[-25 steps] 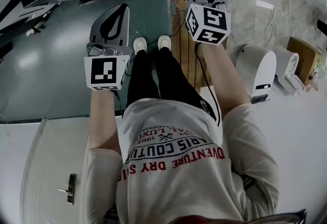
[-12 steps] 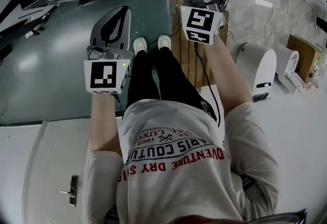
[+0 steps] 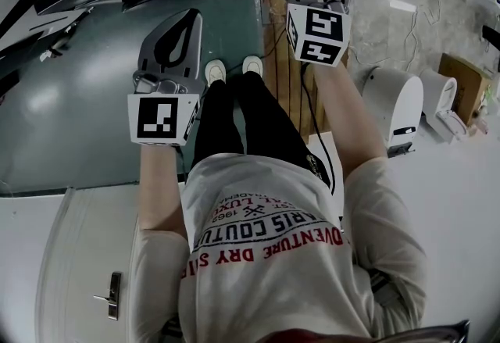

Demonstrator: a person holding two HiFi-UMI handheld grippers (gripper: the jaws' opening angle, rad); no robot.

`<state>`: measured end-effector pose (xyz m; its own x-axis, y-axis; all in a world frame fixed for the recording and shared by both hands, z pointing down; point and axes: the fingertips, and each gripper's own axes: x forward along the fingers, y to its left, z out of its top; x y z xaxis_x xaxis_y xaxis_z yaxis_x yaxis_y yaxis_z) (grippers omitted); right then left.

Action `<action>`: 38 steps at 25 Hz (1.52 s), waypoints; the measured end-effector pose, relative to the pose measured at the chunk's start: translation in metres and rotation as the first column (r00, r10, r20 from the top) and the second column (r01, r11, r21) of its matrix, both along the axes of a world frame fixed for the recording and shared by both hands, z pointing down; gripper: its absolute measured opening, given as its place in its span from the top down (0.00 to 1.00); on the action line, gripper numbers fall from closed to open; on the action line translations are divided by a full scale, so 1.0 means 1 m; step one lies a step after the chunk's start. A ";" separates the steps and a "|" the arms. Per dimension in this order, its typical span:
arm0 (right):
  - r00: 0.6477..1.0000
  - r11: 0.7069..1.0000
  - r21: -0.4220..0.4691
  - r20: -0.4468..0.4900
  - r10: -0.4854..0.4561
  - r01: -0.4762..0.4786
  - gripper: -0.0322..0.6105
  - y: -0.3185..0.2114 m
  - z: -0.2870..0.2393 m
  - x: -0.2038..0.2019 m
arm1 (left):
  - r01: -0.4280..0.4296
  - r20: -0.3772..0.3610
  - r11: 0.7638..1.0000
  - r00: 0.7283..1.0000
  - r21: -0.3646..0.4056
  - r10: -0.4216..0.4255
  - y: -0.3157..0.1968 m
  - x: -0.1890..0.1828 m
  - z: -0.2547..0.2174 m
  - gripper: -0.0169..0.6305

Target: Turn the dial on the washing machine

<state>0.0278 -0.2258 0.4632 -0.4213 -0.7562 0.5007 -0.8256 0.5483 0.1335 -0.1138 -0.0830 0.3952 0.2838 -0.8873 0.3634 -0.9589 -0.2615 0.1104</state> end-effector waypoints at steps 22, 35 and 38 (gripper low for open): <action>0.996 0.997 0.070 -0.092 -0.009 0.016 0.46 0.010 -0.012 -0.010 | -0.044 -0.015 0.998 0.999 0.045 0.044 -0.002 -0.004 -0.014 0.95; 0.967 0.985 0.163 -0.254 -0.013 0.056 0.50 0.002 -0.003 -0.009 | -0.018 0.014 0.999 1.000 0.043 0.017 -0.002 -0.021 -0.009 0.95; 0.978 0.992 0.123 -0.208 -0.015 0.042 0.50 0.001 -0.003 -0.010 | -0.020 0.009 0.999 1.000 0.039 0.019 -0.002 -0.021 -0.007 0.95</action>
